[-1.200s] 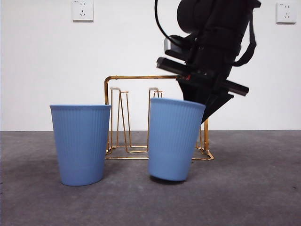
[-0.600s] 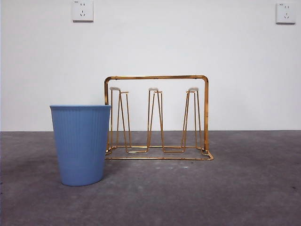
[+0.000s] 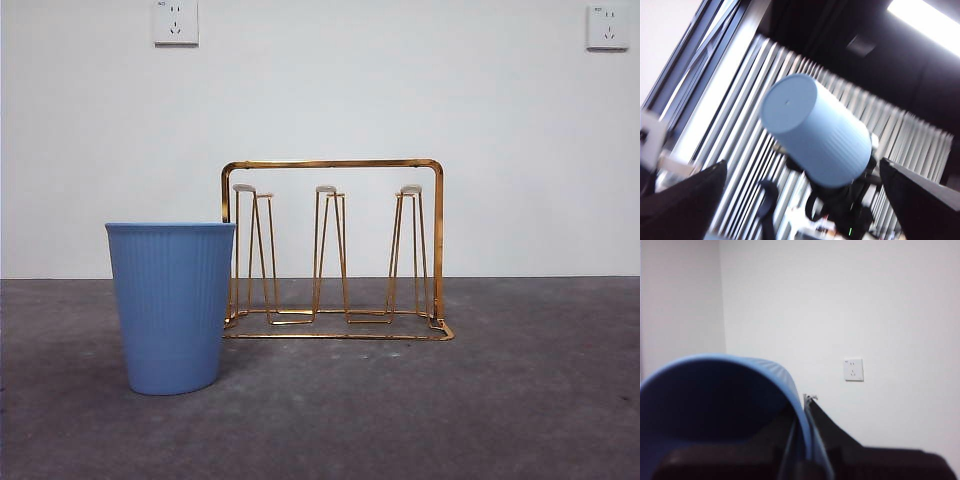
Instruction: Pick up cup 1,put cup 1 in the cup rack,pick up cup 2,put cup 2 in the cup rack
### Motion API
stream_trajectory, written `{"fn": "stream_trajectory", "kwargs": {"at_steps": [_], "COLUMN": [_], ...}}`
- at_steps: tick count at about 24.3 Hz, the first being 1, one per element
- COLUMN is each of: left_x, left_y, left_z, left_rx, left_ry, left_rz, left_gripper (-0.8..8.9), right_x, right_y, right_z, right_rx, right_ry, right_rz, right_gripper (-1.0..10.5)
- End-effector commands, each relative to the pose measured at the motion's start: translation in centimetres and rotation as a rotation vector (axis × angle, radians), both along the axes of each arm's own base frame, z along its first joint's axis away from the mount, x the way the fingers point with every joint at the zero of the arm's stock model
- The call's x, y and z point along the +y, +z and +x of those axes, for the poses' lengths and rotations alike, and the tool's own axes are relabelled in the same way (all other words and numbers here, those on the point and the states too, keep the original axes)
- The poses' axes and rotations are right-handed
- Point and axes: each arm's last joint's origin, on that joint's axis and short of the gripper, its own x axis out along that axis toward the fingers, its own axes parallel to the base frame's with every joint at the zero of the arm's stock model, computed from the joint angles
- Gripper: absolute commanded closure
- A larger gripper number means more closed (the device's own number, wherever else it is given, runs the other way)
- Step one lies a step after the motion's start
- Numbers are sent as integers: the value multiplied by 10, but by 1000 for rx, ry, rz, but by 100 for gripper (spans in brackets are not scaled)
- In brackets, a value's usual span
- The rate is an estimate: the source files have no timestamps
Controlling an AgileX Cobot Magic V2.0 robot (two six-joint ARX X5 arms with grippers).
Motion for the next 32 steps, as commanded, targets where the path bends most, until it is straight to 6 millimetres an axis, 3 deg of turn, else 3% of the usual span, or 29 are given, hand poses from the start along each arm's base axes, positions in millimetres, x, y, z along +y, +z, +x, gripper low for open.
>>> {"fn": "stream_trajectory", "kwargs": {"at_steps": [1, 9, 18, 32], "left_x": [-9, -26, -30, -28], "left_y": [0, -9, -12, -10], "left_z": [1, 9, 12, 12], "left_rx": [12, 21, 38, 43], "left_ry": [-12, 23, 46, 69], "left_rz": [-80, -189, -230, -263], "left_gripper": [134, 134, 134, 190], "right_x": [4, 17, 39, 67], "right_y": [0, 1, -5, -11], "right_z": [4, 22, 51, 64], "right_rx": [-12, 0, 44, 59], "right_ry": [30, 73, 139, 216], "right_rz": [13, 30, 28, 21], "right_gripper": [962, 962, 962, 962]}}
